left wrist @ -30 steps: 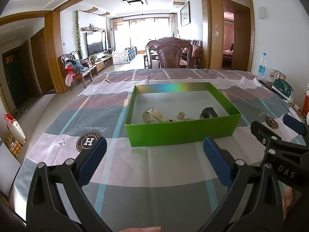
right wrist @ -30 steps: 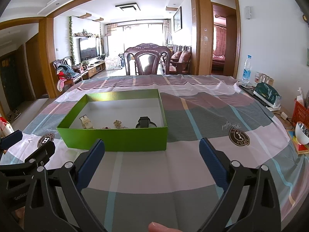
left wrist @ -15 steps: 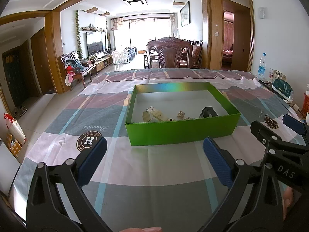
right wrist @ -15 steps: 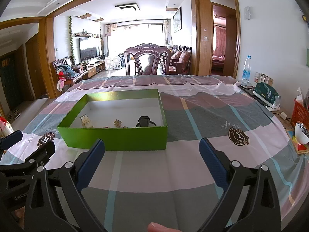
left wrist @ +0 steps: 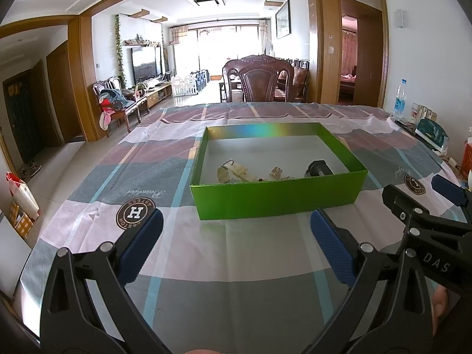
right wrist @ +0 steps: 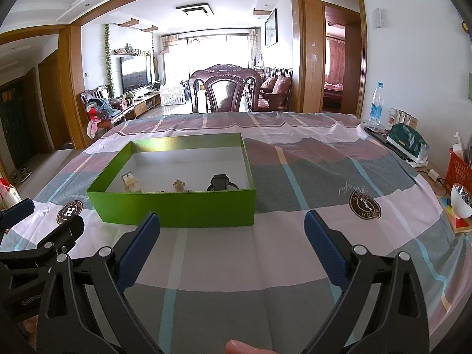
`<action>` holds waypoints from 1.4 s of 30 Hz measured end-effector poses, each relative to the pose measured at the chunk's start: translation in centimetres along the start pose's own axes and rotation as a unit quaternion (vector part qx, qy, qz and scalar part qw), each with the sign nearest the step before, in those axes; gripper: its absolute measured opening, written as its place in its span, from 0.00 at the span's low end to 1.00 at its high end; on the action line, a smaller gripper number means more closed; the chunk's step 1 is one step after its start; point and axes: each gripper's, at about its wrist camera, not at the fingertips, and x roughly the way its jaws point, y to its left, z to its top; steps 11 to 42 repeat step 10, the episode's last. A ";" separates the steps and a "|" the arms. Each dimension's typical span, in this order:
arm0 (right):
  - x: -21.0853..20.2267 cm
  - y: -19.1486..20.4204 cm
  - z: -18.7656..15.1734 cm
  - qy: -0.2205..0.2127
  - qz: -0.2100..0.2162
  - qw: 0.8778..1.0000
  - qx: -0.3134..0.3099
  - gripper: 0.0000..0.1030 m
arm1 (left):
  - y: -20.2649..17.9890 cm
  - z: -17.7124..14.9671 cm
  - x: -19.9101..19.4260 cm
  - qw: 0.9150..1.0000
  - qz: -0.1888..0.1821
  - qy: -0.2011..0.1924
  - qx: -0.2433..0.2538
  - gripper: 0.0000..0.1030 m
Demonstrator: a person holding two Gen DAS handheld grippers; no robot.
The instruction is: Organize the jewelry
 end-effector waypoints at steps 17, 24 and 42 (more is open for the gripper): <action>0.6 -0.2 -0.6 0.014 0.000 1.000 0.001 0.93 | 0.0 -0.7 0.8 1.000 -0.003 0.013 0.000 0.96; 0.6 -0.2 -0.6 0.014 0.000 1.000 0.001 0.93 | 0.0 -0.7 0.8 1.000 -0.003 0.013 0.000 0.96; 0.6 -0.2 -0.6 0.014 0.000 1.000 0.001 0.93 | 0.0 -0.7 0.8 1.000 -0.003 0.013 0.000 0.96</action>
